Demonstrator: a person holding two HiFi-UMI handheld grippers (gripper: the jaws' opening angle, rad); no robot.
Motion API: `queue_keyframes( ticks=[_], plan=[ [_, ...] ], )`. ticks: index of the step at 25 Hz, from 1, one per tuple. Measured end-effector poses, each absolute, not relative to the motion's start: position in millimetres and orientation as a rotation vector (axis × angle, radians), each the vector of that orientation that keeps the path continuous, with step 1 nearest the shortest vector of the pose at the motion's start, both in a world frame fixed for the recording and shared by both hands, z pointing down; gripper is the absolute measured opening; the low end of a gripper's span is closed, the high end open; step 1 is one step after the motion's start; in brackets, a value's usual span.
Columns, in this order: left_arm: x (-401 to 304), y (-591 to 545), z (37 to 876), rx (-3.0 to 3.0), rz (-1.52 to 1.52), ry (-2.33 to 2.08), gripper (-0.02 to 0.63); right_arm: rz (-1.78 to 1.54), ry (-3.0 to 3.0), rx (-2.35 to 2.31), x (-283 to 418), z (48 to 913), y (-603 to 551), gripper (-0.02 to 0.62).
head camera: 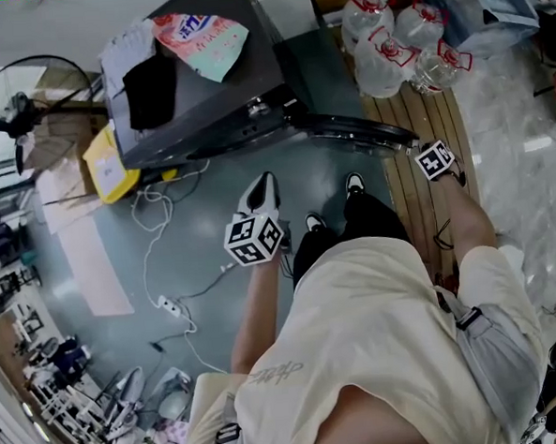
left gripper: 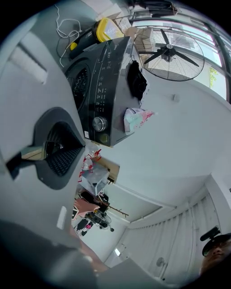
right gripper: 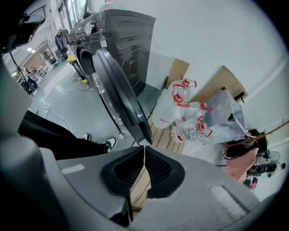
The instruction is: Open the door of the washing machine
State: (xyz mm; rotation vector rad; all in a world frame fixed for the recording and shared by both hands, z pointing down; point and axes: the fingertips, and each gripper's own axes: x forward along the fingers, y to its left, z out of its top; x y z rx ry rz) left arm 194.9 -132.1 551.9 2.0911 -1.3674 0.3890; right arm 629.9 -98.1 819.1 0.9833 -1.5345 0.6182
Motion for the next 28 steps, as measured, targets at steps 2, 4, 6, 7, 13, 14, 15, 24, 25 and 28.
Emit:
queue_keyframes(
  ticks=[2, 4, 6, 7, 13, 14, 15, 24, 25, 28],
  plan=[
    [183, -124, 552, 2.105, 0.383, -1.36, 0.017, 0.648, -1.534, 1.032, 620, 809, -83, 0.002],
    [167, -114, 554, 2.104, 0.377, -1.361, 0.017, 0.662, -1.542, 1.06, 607, 799, -66, 0.002],
    [150, -101, 558, 2.089, 0.367, -1.367, 0.017, 0.677, -1.541, 1.085, 595, 788, -50, 0.002],
    [142, -95, 560, 2.082, 0.363, -1.371, 0.017, 0.677, -1.55, 1.103, 589, 781, -47, 0.002],
    [100, -67, 564, 2.089, 0.35, -1.367, 0.017, 0.677, -1.702, 1.188, 524, 733, -35, 0.002],
    [94, -66, 563, 2.095, 0.343, -1.365, 0.017, 0.654, -1.732, 1.207, 512, 721, -39, 0.002],
    [88, -65, 562, 2.103, 0.338, -1.363, 0.017, 0.629, -1.771, 1.23, 497, 707, -45, 0.002],
    [69, -48, 542, 2.254, 0.298, -1.263, 0.017, 0.54, -2.111, 1.312, 358, 608, -60, 0.002],
    [67, -46, 540, 2.26, 0.294, -1.265, 0.017, 0.541, -2.146, 1.315, 346, 598, -57, 0.002],
    [63, -43, 530, 2.237, 0.23, -1.274, 0.017, 0.517, -2.254, 1.289, 315, 571, -48, 0.002]
  ],
)
